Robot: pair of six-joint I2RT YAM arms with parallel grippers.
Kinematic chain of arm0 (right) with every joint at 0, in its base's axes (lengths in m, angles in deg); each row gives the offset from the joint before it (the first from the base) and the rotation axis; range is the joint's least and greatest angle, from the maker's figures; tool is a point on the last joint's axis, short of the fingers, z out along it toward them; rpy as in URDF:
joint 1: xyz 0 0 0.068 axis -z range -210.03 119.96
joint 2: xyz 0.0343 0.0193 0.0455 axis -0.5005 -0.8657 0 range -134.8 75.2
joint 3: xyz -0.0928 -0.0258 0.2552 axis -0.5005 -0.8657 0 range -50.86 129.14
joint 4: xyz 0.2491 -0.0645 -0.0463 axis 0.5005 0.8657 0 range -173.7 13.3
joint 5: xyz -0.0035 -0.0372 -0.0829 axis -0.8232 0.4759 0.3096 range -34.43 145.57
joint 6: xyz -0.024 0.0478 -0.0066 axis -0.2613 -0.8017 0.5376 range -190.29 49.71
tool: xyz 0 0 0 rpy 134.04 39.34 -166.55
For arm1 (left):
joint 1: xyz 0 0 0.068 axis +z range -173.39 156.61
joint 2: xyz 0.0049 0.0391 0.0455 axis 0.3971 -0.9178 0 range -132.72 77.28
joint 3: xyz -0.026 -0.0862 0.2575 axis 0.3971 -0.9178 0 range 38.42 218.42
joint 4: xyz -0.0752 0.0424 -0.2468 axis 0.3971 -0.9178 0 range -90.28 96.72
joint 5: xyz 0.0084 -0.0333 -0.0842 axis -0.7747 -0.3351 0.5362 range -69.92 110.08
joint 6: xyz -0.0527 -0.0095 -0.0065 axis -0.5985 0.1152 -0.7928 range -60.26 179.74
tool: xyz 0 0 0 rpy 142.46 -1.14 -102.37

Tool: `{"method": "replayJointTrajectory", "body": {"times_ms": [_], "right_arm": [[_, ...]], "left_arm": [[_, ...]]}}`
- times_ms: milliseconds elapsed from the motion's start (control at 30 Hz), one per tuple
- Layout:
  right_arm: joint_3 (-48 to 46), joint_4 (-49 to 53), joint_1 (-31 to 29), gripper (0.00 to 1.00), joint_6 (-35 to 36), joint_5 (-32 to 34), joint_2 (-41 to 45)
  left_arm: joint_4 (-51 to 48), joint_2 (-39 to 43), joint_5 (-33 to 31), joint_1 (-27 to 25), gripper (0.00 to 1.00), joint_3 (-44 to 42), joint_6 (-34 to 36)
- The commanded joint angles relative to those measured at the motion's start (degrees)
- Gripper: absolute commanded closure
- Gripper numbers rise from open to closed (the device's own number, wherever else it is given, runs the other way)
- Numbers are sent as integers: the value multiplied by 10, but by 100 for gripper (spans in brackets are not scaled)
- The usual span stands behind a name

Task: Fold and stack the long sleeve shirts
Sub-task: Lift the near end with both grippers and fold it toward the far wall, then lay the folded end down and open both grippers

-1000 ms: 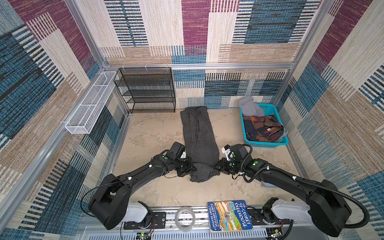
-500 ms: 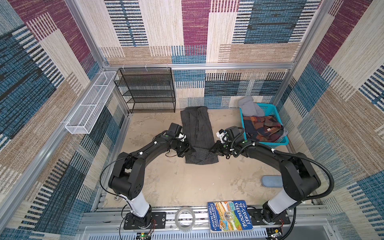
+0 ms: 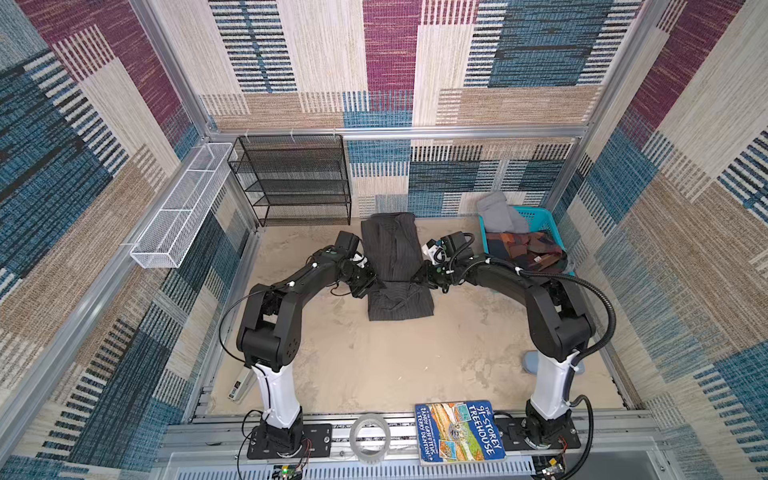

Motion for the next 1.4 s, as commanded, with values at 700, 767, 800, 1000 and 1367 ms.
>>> {"method": "replayJointTrajectory", "body": {"times_ms": [700, 767, 800, 1000, 1367], "right_arm": [[135, 30, 14, 55, -1, 26, -105], [135, 28, 14, 51, -3, 36, -97], [136, 26, 13, 51, -4, 40, -93], [109, 21, 14, 41, -5, 67, -65], [45, 8, 6, 34, 25, 130, 37]], "left_arm": [[-17, -117, -74, 50, 44, 143, 17], [-12, -128, -74, 54, 39, 161, 12], [-10, -134, -74, 57, 38, 171, 8], [-25, -145, -81, 63, 36, 220, 6], [-24, -23, -129, 100, 36, 135, 25]]}}
